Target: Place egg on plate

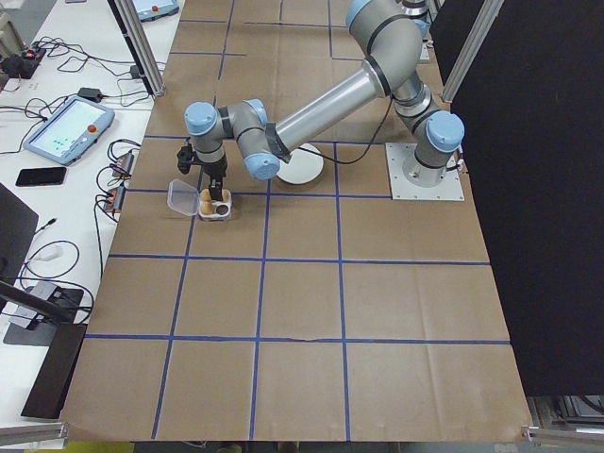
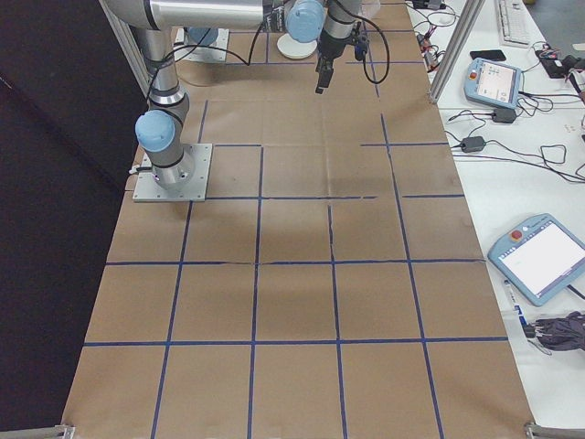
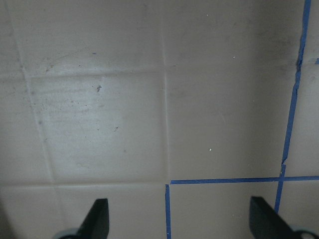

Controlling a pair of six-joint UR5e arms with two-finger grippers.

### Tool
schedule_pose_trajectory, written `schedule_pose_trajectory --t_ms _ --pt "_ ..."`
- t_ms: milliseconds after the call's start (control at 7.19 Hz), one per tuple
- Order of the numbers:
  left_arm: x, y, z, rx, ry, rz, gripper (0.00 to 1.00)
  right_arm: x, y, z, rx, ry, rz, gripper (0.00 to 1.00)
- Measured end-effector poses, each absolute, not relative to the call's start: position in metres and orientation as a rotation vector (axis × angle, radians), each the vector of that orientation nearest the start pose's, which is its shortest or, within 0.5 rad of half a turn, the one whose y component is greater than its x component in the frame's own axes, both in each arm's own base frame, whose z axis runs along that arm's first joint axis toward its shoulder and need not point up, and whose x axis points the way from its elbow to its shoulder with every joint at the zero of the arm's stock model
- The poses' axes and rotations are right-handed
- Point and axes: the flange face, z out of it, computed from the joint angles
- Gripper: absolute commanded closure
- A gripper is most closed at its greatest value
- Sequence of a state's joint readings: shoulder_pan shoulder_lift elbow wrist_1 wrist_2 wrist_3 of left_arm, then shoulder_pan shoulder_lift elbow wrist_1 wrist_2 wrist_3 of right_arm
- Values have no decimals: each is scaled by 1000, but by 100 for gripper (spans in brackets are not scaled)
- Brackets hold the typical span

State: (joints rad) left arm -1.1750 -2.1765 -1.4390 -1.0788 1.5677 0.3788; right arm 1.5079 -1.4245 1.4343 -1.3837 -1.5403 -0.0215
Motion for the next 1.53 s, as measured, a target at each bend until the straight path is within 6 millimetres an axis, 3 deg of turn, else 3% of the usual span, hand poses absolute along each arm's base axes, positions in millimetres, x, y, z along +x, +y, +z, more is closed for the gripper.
schedule_pose_trajectory --t_ms 139,278,417,1252,1530 --pt "144 -691 224 -26 3140 -21 7 103 -540 462 69 3087 303 0" --pt "144 -691 217 -26 3141 -18 19 103 -540 462 69 3088 303 0" --pt "145 -693 214 -27 3140 -22 22 103 -540 462 69 3088 303 0" --pt "146 -694 210 -28 3143 -27 72 103 -540 462 69 3088 302 0" --pt "145 -694 214 -27 3138 -32 74 103 -540 462 69 3088 302 0"
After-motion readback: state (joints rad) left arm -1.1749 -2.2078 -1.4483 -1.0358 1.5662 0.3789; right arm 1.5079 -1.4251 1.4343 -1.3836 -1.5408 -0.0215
